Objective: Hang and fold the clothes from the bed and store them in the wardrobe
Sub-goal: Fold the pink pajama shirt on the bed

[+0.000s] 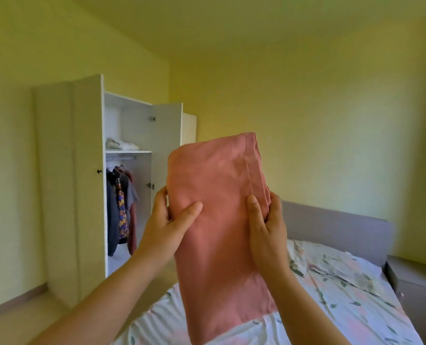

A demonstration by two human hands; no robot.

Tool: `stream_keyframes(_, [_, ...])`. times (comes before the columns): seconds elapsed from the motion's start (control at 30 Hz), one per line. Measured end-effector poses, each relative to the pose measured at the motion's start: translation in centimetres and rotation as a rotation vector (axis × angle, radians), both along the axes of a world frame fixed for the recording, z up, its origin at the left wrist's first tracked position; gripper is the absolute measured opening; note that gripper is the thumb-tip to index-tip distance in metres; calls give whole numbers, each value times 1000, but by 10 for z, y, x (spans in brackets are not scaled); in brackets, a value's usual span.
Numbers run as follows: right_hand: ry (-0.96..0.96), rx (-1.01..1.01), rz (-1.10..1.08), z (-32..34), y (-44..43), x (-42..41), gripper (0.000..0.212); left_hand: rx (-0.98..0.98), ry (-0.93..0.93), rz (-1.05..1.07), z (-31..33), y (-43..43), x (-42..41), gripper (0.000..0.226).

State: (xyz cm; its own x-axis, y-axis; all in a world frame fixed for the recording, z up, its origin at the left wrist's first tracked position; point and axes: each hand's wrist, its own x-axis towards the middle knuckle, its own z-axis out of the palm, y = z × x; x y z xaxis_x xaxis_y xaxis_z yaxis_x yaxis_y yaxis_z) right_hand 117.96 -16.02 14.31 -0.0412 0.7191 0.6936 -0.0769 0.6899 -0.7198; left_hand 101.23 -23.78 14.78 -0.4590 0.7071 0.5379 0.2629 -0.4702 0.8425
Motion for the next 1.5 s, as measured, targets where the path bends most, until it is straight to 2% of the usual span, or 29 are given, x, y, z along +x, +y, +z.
stream_keyframes(0.1, [23, 33, 37, 7, 12, -36, 44, 29, 10, 60, 9, -2, -29, 59])
stream_keyframes(0.17, [38, 54, 65, 13, 23, -59, 41, 39, 29, 112, 15, -1, -47, 53])
stream_keyframes(0.3, [49, 68, 162, 17, 46, -105, 30, 63, 35, 174, 18, 6, -85, 59])
stream_keyframes(0.63, [54, 66, 342, 13, 67, -233, 35, 97, 11, 303, 13, 3, -192, 65])
stream_keyframes(0.9, [103, 58, 357, 9, 50, -361, 42, 92, 35, 312, 14, -15, -316, 63])
stream_keyframes(1.1, [134, 38, 317, 16, 46, -442, 39, 77, 66, 268, 28, -13, -403, 65])
stream_keyframes(1.33, [135, 62, 270, 21, 73, -524, 44, 83, 79, 269, 30, 17, -485, 64])
stream_keyframes(1.5, [153, 61, 278, 20, 105, -579, 40, 103, 103, 269, 33, 48, -539, 71])
